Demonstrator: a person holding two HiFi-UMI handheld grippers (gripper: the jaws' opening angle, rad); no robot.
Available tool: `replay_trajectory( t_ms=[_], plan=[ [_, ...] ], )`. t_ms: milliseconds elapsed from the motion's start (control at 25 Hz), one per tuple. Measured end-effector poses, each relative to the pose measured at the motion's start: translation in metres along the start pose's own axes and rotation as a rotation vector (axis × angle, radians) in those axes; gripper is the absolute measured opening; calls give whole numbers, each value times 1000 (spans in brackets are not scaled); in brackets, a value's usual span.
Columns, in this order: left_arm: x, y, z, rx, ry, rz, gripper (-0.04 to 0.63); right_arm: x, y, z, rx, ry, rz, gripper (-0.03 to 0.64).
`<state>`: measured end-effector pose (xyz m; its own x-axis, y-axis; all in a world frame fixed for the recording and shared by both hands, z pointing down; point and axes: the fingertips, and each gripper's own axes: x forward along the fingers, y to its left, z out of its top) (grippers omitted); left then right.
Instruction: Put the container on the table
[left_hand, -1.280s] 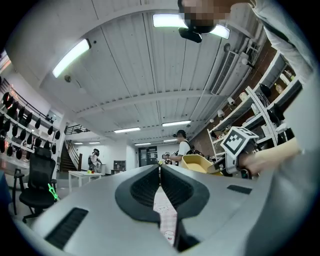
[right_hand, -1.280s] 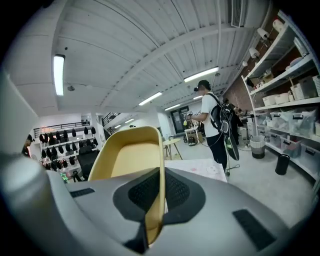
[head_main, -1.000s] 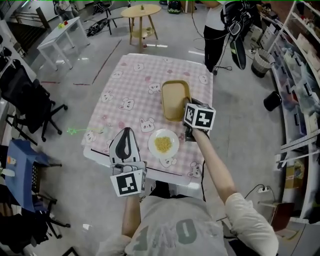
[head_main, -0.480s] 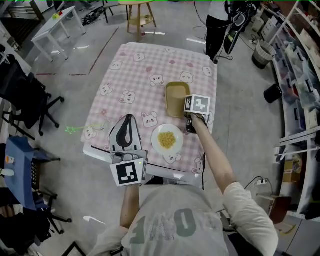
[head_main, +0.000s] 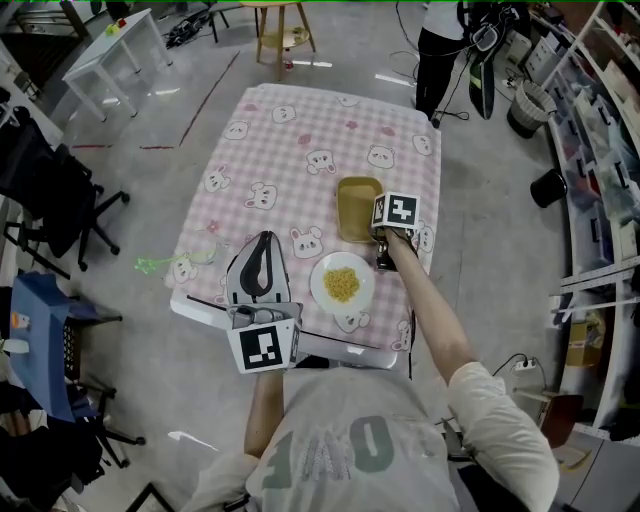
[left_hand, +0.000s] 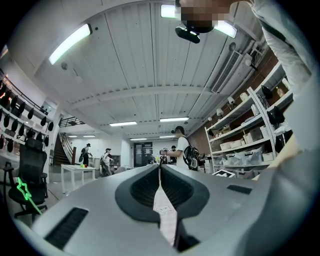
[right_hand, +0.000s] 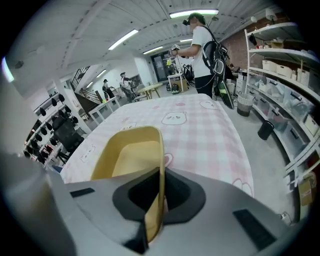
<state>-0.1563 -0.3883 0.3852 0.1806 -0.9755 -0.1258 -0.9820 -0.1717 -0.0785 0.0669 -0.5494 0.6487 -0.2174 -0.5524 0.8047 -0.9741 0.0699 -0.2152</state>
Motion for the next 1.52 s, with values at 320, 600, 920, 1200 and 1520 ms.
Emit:
replay_trajectory(
  t_ms=[320,600,920,1200,1520],
  plan=[
    [8,4,-7,-8,7,-1,34,9,-3,-2,10,11,-18,34],
    [8,8,-6,-11,6,5,34,11,3,-1,50,3,30,52],
    [9,8,0,-11,-6,7,34,-12,13,39,25,-97,55,147],
    [13,4,11,-8,-38,-13,35,-81,35,102,-56,-343,81,149],
    [16,-1,33,-3,-85,-31,34,-223,70,109,-131,-808,159,53]
  ],
)
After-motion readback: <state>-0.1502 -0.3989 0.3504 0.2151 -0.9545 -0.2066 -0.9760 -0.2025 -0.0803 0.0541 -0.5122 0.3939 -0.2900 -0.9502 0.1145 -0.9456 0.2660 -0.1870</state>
